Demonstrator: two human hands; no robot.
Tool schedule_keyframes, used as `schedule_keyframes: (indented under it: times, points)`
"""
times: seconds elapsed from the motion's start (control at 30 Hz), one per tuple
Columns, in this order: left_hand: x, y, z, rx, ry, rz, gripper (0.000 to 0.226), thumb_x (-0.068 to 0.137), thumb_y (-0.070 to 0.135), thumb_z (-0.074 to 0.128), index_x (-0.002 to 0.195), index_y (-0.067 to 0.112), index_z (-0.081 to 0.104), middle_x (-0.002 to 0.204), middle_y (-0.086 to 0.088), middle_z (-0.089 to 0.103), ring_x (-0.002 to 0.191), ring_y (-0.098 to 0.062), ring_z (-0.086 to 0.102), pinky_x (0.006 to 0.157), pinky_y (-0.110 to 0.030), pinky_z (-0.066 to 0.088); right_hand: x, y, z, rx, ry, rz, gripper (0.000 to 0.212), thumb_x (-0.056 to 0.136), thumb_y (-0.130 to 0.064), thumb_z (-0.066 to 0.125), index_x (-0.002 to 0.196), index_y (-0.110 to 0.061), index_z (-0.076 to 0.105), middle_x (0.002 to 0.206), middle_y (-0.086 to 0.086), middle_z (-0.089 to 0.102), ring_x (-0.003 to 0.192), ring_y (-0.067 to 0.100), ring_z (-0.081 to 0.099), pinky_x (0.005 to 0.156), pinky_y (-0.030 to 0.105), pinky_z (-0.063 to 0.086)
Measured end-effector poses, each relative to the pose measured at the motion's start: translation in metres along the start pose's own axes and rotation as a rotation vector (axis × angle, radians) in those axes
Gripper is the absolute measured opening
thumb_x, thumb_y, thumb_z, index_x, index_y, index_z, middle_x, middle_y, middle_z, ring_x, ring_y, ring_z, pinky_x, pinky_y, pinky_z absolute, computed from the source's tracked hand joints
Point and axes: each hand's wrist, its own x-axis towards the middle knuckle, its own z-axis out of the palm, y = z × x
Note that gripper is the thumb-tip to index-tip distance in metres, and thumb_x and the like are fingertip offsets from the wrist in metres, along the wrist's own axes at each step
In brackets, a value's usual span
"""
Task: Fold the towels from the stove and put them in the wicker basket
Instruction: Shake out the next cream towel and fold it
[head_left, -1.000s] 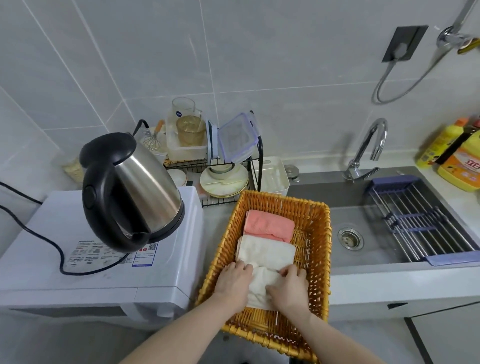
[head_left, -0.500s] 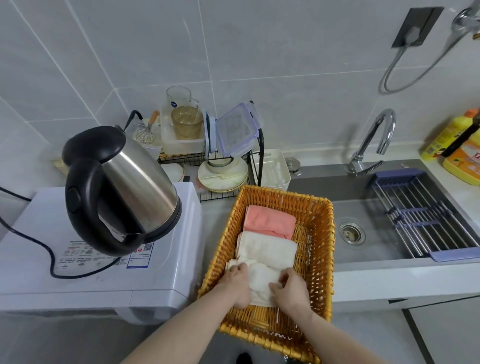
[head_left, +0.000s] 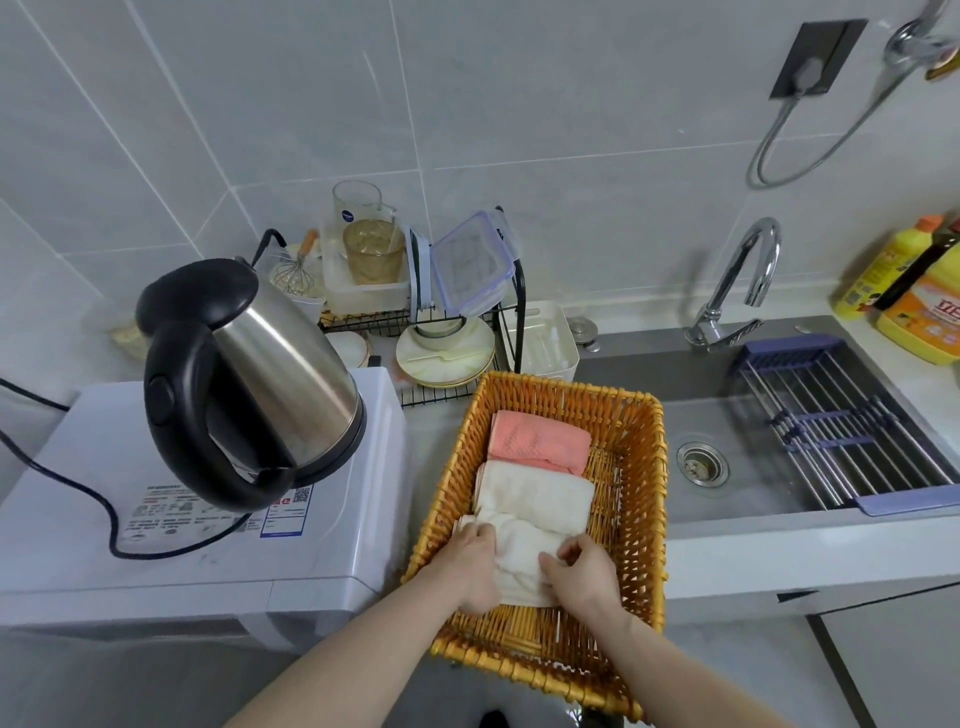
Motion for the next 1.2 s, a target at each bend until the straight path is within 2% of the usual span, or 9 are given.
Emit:
schedule_keyframes:
  times: [0.13, 0.23, 0.4, 0.6, 0.77, 0.9, 0.97, 1.03, 1.2]
  points:
    - [-0.018, -0.001, -0.003, 0.037, 0.203, 0.089, 0.048, 0.080, 0.013, 0.055, 0.126, 0.023, 0.042, 0.126, 0.000, 0.043, 0.111, -0.021, 0.052, 0.089, -0.037, 0.050, -0.013, -0.008, -0.013, -0.061, 0.013, -0.111, 0.018, 0.081, -0.031, 0.069, 0.093, -0.026, 0.057, 0.102, -0.006, 0.051, 0.087, 0.012, 0.057, 0.087, 0.032, 0.051]
    - [-0.027, -0.007, 0.000, 0.016, 0.235, 0.122, 0.048, 0.082, 0.016, 0.055, 0.128, 0.025, 0.044, 0.131, 0.004, 0.041, 0.109, -0.020, 0.054, 0.087, -0.037, 0.051, -0.023, -0.009, -0.019, -0.142, 0.000, -0.162, 0.021, 0.081, -0.032, 0.064, 0.100, -0.028, 0.056, 0.109, -0.006, 0.046, 0.097, 0.017, 0.056, 0.095, 0.035, 0.050]
    - [-0.040, -0.008, 0.001, -0.042, 0.219, 0.174, 0.049, 0.091, 0.017, 0.048, 0.139, 0.026, 0.044, 0.142, 0.005, 0.033, 0.124, -0.018, 0.047, 0.099, -0.035, 0.047, -0.039, -0.015, -0.030, -0.234, -0.045, -0.231, 0.027, 0.081, -0.028, 0.064, 0.106, -0.032, 0.055, 0.117, -0.006, 0.046, 0.106, 0.016, 0.054, 0.097, 0.031, 0.048]
    - [-0.062, -0.008, -0.004, -0.199, 0.278, 0.235, 0.045, 0.098, 0.021, 0.045, 0.142, 0.031, 0.043, 0.151, 0.015, 0.028, 0.130, -0.012, 0.044, 0.104, -0.030, 0.043, -0.063, -0.020, -0.054, -0.247, -0.004, -0.321, 0.028, 0.083, -0.028, 0.065, 0.108, -0.034, 0.055, 0.121, -0.011, 0.045, 0.110, 0.012, 0.053, 0.093, 0.028, 0.048]
    - [-0.083, 0.001, 0.001, -0.205, 0.333, 0.273, 0.041, 0.099, 0.025, 0.046, 0.138, 0.034, 0.044, 0.147, 0.017, 0.028, 0.127, -0.010, 0.047, 0.099, -0.027, 0.044, -0.082, -0.023, -0.083, -0.200, 0.030, -0.387, 0.025, 0.085, -0.025, 0.067, 0.106, -0.034, 0.056, 0.119, -0.012, 0.047, 0.112, 0.010, 0.052, 0.094, 0.022, 0.041]
    - [-0.097, 0.036, 0.003, -0.175, 0.348, 0.306, 0.040, 0.097, 0.029, 0.044, 0.136, 0.040, 0.043, 0.140, 0.023, 0.031, 0.132, -0.010, 0.039, 0.112, -0.037, 0.038, -0.098, -0.013, -0.114, -0.137, 0.074, -0.387, 0.027, 0.084, -0.025, 0.068, 0.107, -0.033, 0.057, 0.120, -0.013, 0.048, 0.104, 0.005, 0.051, 0.087, 0.019, 0.038]
    - [-0.105, 0.064, 0.003, -0.136, 0.364, 0.328, 0.038, 0.097, 0.032, 0.043, 0.133, 0.046, 0.041, 0.139, 0.028, 0.029, 0.124, -0.006, 0.042, 0.110, -0.043, 0.035, -0.109, -0.001, -0.135, -0.089, 0.103, -0.375, 0.028, 0.084, -0.025, 0.068, 0.108, -0.036, 0.057, 0.120, -0.016, 0.049, 0.106, 0.002, 0.051, 0.087, 0.019, 0.040]
    - [-0.113, 0.094, 0.004, -0.136, 0.383, 0.373, 0.036, 0.099, 0.031, 0.045, 0.130, 0.048, 0.040, 0.136, 0.033, 0.028, 0.116, -0.002, 0.048, 0.098, -0.037, 0.040, -0.122, 0.015, -0.159, -0.016, 0.125, -0.356, 0.028, 0.085, -0.026, 0.069, 0.107, -0.040, 0.057, 0.120, -0.019, 0.049, 0.110, 0.001, 0.050, 0.089, 0.020, 0.043]
    - [-0.128, 0.175, 0.030, -0.131, 0.430, 0.515, 0.038, 0.098, 0.028, 0.052, 0.134, 0.039, 0.046, 0.137, 0.024, 0.034, 0.125, -0.003, 0.043, 0.108, -0.029, 0.040, -0.160, 0.074, -0.240, 0.113, 0.174, -0.324, 0.032, 0.085, -0.023, 0.071, 0.108, -0.042, 0.058, 0.124, -0.025, 0.049, 0.118, -0.001, 0.050, 0.096, 0.020, 0.043]
